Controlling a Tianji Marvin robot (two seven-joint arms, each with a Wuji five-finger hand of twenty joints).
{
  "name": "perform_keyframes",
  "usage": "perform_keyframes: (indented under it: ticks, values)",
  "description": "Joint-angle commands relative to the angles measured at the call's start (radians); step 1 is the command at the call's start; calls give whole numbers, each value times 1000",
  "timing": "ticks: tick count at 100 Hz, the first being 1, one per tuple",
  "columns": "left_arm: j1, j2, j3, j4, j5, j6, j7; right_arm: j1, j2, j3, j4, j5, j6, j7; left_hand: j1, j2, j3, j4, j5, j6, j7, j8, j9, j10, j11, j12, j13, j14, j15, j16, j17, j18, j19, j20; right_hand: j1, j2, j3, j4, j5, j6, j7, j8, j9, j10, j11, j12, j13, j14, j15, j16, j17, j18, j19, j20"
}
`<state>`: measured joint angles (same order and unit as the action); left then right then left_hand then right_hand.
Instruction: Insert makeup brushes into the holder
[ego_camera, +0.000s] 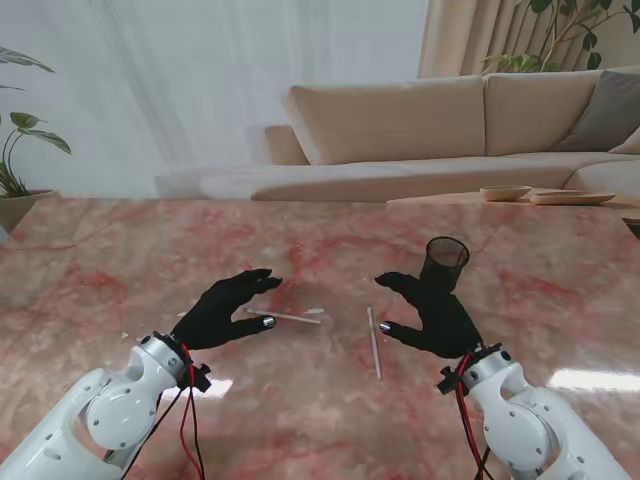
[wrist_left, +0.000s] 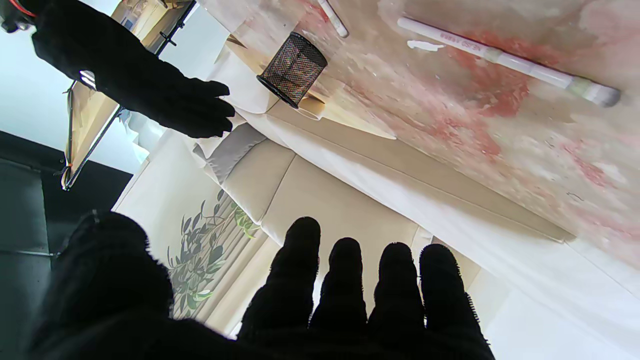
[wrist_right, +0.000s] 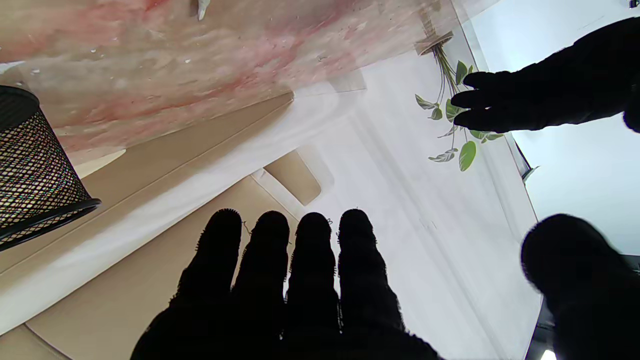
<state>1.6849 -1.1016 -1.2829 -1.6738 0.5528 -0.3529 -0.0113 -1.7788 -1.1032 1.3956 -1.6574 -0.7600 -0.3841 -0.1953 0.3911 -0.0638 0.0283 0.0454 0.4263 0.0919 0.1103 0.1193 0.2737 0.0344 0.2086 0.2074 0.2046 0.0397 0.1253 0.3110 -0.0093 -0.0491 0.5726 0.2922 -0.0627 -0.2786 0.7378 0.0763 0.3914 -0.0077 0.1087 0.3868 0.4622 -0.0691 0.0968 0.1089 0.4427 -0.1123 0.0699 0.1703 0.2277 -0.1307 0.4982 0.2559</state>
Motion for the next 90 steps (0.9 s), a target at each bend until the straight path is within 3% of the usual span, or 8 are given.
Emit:
perform_keyframes:
  ticks: [1,26,50,53,63,65,74,90]
  values:
    - [12,12,-18,-13,11,-8,-12,-11,-1,-2,-8,0,9,14,8,12,-22,-6,-31,6,-20,-14,-23,-3,-8,-11,-32,-28,-12,-4,-9,-38,-10,-2,-21,3,-17,-28,-10,-1,-4,-6,-14,8,-21,-12,-30,-9,-10,-21,-10,-33,-25,-10]
    - [41,31,-113,-48,79,-19,-80,-25,0,4,-24,-10,23,22,77,-49,-3,-7,-24,8,-13,-11,-14,1,1,-7,-27,-24,-6,4,-7,-46,-26,-11,-4,0,-20,-33,-7,-3,1,-3,-12,9,-18,-11,-29,-8,-9,-20,-10,-34,-25,-9]
    - [75,57,-237,-81,154,-48,-195,-29,0,-4,-26,-12,36,18,131,-95,12,-32,-29,-2,3,-1,-19,-1,17,4,-31,-27,2,22,-2,-61,-54,-24,4,3,-27,-37,-4,-10,5,0,-12,4,-14,-9,-31,-10,-10,-19,-12,-34,-26,-8]
    - [80,59,-252,-82,160,-50,-202,-29,0,-6,-27,-12,38,20,146,-110,17,-34,-24,-5,9,1,-11,-24,24,8,-27,-27,5,25,1,-69,-54,-24,6,3,-27,-38,-4,-11,5,0,-13,4,-14,-9,-31,-10,-10,-19,-12,-34,-26,-8]
    - [95,63,-299,-83,192,-59,-215,-27,2,-11,-28,-15,45,25,183,-163,53,-49,-13,-18,42,19,1,-32,41,32,-17,-31,16,46,3,-77,-46,-19,13,1,-27,-37,-4,-12,5,1,-12,4,-12,-8,-32,-11,-10,-19,-12,-35,-26,-8]
    - [98,63,-308,-82,200,-61,-215,-26,2,-12,-28,-15,46,27,139,-199,161,-63,-10,-20,56,29,4,-32,40,49,-14,-32,13,58,3,-78,-44,-17,14,0,-27,-37,-4,-12,6,1,-13,3,-12,-8,-31,-13,-9,-19,-12,-34,-26,-8]
    - [110,65,-346,-77,235,-72,-217,-23,4,-16,-29,-16,51,35,97,-295,351,-88,-10,-36,106,57,7,-40,47,64,-18,-39,15,64,2,-80,-51,-20,20,-4,-28,-37,-5,-13,6,2,-14,3,-11,-7,-33,-12,-10,-18,-13,-35,-26,-7]
    - [126,75,-405,-65,298,-91,-244,-16,5,-26,-25,-18,58,42,100,-410,518,-120,-24,-86,156,85,-22,-41,58,92,-51,-50,10,74,6,-86,-120,-54,28,-6,-29,-38,-4,-14,7,4,-14,2,-8,-6,-34,-12,-10,-18,-12,-35,-26,-7]
